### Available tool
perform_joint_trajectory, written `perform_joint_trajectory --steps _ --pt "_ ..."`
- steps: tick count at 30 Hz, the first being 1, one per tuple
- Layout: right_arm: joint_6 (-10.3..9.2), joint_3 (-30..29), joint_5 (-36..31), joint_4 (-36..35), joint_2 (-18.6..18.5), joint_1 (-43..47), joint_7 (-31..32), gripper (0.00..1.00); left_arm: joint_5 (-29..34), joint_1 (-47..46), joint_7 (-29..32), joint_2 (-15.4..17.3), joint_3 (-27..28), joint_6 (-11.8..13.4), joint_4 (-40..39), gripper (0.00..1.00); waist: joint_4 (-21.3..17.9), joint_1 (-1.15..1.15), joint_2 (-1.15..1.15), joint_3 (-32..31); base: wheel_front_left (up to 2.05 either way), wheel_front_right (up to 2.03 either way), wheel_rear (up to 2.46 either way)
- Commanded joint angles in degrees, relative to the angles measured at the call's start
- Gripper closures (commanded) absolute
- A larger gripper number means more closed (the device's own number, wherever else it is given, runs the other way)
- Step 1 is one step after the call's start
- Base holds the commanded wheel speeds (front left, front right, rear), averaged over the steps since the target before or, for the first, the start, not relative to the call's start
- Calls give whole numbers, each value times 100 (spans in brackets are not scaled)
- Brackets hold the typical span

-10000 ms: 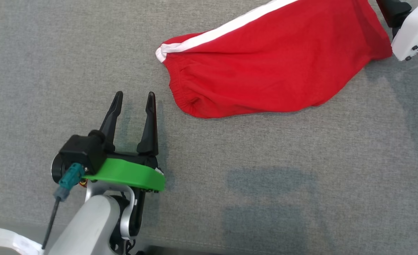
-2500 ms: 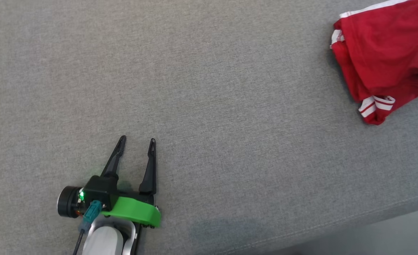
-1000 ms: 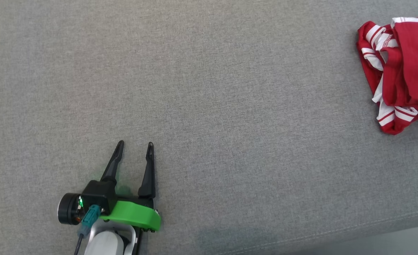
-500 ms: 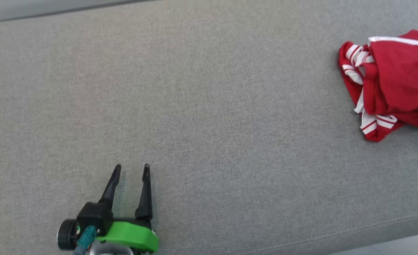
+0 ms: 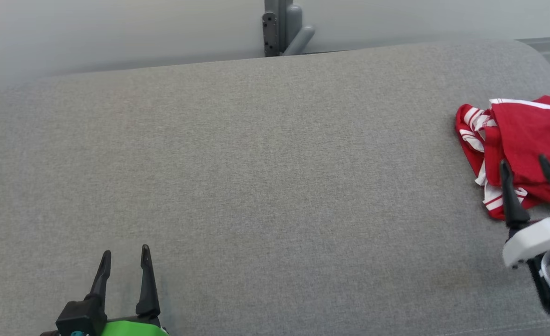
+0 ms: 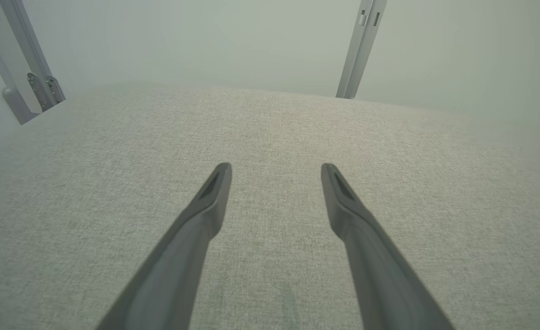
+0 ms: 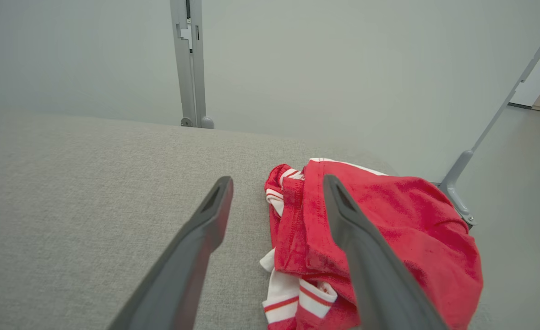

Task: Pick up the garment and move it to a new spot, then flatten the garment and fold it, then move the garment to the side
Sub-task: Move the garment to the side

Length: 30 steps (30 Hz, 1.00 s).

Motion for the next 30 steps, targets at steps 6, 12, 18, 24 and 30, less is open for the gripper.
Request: perform_joint_trajectory --steps 6,12,18,24,30 --pt "-11 -419 -811 -946 1101 1198 -44 0 -45 124 4 16 198 -66 88 0 439 0 3 -362 0 0 0" --pt "-11 -656 -1514 -1237 1699 1615 -44 0 -129 156 5 15 265 -255 236 0 396 0 3 -413 0 0 0" --pt "-11 -662 -1880 -1247 1879 1610 -44 0 -138 166 5 16 321 -323 298 0 302 0 3 -440 0 0 0" --pt "-11 -526 -1995 -1379 1903 1579 -45 0 -158 178 5 17 305 -298 277 0 276 0 3 -433 0 0 0" --pt "-11 -453 -1873 -1338 1911 1596 -45 0 -181 136 5 17 316 -265 248 0 319 0 3 -434 0 0 0"
